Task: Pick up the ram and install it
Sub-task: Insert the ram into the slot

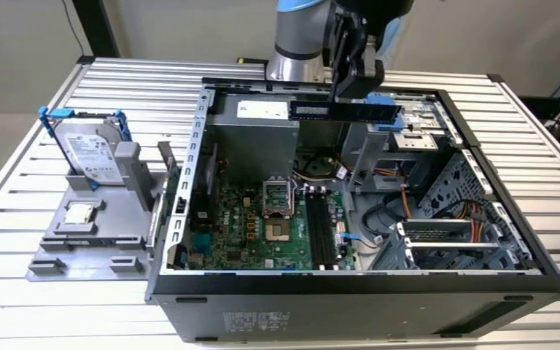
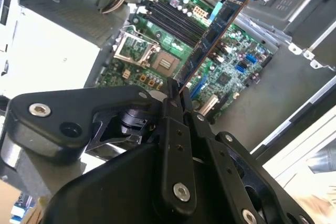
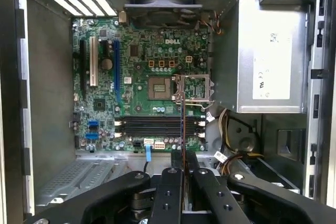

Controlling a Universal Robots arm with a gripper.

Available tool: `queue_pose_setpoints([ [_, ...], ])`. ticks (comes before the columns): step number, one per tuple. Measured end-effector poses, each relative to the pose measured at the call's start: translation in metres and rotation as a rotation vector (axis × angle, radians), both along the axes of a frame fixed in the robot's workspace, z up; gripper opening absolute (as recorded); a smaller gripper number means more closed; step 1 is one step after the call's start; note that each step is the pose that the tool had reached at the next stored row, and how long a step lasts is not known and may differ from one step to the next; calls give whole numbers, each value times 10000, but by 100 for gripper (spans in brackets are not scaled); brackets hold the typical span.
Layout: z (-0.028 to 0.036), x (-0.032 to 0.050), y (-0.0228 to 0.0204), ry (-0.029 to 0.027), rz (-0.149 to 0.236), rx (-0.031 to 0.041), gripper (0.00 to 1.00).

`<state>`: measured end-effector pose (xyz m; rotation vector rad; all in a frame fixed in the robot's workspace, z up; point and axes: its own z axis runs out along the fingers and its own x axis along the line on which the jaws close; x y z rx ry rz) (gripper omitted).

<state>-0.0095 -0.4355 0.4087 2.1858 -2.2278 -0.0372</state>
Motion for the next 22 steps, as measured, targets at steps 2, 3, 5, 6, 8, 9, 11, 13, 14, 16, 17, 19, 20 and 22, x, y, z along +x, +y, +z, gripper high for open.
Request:
queue_pose_setpoints([
  [2,-1,1,50,0,-5,-1,0],
  [3,-2,2,71,0,-10,0,0],
  [5,-3,8,98,0,-39,-1,0],
  [6,-3,14,103,0,-59,-1,0],
  [8,-3,30,103,0,-75,0,0],
  [9,-3,37,103,-1,-75,0,0],
  [11,-3,43,104,0,-75,0,0],
  [13,-3,45,103,0,-75,0,0],
  [14,-3,45,104,0,-75,-1,0],
  [16,-3,45,104,0,-75,-1,0],
  [17,-3,45,104,0,-75,-1,0],
  [19,-3,45,104,0,-75,1,0],
  [20,-4,45,104,0,-75,3,0],
  [22,-3,45,104,0,-75,4,0],
])
